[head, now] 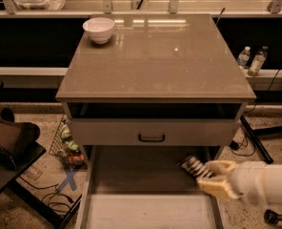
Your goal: Place rxbar chocolate into middle drawer
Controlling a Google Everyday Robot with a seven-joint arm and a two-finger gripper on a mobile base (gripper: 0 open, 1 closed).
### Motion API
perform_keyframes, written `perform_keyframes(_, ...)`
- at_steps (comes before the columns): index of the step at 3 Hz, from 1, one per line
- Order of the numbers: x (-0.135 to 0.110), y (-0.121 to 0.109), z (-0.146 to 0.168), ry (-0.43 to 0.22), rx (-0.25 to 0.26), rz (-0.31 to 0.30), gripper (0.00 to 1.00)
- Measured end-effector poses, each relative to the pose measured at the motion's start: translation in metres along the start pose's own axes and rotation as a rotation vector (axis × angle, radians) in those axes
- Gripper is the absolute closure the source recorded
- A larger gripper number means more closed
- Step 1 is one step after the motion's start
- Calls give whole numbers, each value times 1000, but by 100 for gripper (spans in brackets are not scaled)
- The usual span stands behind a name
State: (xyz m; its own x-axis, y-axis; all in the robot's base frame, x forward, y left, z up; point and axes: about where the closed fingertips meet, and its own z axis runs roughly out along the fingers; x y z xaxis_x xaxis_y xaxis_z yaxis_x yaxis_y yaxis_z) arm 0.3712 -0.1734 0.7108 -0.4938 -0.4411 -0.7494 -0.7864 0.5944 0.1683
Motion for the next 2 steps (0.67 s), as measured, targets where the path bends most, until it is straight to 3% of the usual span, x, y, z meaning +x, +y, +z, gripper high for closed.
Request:
perform_keyframes(1,28,10,79,-15,-171,-109,100)
perform_keyframes(2,55,7,138,-17,-301,-147,100)
